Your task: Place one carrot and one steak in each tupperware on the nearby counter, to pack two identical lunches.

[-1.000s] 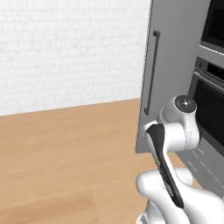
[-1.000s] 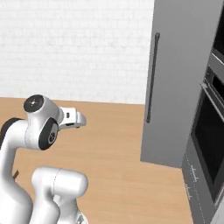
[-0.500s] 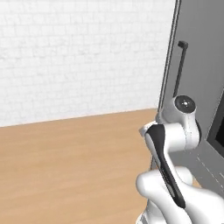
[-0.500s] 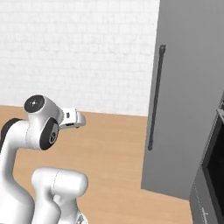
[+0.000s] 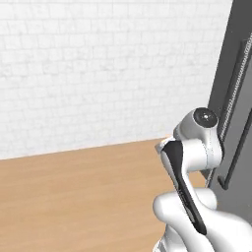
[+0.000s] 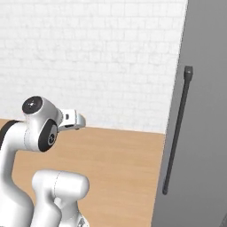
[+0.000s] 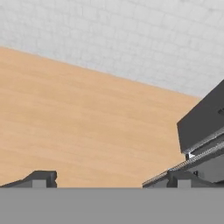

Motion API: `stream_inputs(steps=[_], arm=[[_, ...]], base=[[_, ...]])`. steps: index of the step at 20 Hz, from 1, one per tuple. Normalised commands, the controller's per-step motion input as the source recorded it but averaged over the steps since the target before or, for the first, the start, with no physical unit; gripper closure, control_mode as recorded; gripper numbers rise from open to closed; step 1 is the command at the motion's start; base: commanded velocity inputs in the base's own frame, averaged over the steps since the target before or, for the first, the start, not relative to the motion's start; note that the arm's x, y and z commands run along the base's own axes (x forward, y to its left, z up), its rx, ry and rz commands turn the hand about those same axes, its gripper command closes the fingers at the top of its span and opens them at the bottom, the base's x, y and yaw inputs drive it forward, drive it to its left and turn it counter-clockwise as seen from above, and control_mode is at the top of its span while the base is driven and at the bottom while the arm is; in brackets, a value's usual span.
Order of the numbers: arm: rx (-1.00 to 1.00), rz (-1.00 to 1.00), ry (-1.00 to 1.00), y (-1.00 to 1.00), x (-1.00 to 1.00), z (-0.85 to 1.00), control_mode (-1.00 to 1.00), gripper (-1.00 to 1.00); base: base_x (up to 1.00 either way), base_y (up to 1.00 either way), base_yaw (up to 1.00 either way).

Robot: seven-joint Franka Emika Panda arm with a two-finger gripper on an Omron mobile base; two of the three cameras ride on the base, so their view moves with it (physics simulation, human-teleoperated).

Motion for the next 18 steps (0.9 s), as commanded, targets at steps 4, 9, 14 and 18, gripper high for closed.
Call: stream_inputs(steps=[4, 9, 14, 18], arm=[[0.0, 0.0, 0.0, 0.0, 0.0, 0.0, 1.0, -1.0], [0.0, 0.0, 0.0, 0.0, 0.0, 0.0, 1.0, -1.0], [0.0, 0.0, 0.0, 0.0, 0.0, 0.0, 1.0, -1.0], [0.0, 0.0, 0.0, 0.0, 0.0, 0.0, 1.0, -1.0]], base=[[1.0, 0.31, 0.0], [1.0, 0.38, -0.11], [1.0, 0.39, -0.34], [0.92, 0.36, -0.59]])
